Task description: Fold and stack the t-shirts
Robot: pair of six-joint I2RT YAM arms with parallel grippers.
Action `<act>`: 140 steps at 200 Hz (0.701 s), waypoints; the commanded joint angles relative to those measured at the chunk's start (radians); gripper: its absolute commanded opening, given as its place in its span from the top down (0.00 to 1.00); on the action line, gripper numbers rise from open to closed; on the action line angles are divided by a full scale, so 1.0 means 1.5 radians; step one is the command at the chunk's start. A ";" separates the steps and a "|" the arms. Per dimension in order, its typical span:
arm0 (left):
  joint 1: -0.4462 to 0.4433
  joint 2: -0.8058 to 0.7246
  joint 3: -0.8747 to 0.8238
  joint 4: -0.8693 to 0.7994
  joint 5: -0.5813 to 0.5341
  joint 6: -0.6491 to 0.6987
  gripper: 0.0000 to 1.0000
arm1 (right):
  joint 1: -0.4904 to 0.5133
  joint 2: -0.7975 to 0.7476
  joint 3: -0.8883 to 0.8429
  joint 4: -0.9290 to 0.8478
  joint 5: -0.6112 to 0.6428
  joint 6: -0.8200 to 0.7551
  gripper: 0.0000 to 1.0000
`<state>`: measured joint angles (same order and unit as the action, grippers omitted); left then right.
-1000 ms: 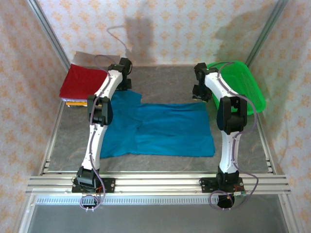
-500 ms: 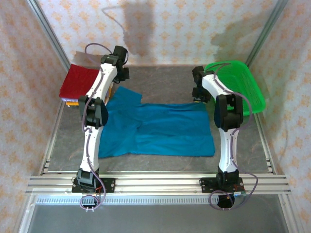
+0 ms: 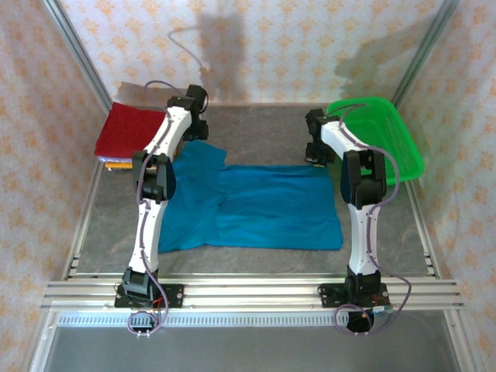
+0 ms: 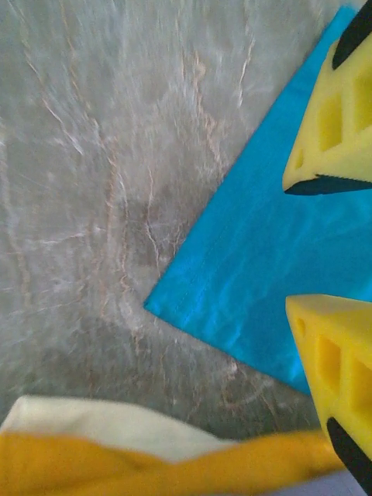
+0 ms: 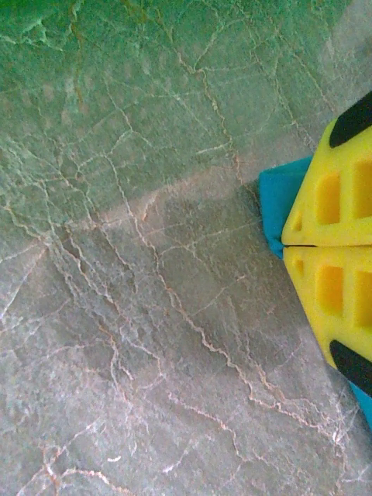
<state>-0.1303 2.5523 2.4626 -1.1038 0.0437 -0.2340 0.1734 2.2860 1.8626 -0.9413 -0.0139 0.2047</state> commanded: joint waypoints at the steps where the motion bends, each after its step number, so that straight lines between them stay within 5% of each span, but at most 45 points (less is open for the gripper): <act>1: 0.002 0.038 0.028 -0.018 -0.020 0.003 0.58 | -0.004 -0.019 -0.020 -0.001 0.009 0.000 0.94; 63: 0.002 0.111 0.093 -0.042 -0.058 0.018 0.57 | -0.005 -0.041 -0.040 -0.004 0.001 -0.002 0.95; 121: 0.001 0.119 0.068 -0.058 -0.028 0.028 1.00 | -0.005 -0.089 -0.047 0.004 -0.029 0.011 0.95; 140: 0.001 0.082 0.054 -0.043 -0.026 0.028 1.00 | -0.004 -0.106 -0.045 0.000 -0.035 0.011 0.96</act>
<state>-0.1329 2.6987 2.5935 -1.1233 -0.0044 -0.2008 0.1730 2.2139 1.7988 -0.9264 -0.0551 0.2089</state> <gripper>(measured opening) 0.053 0.047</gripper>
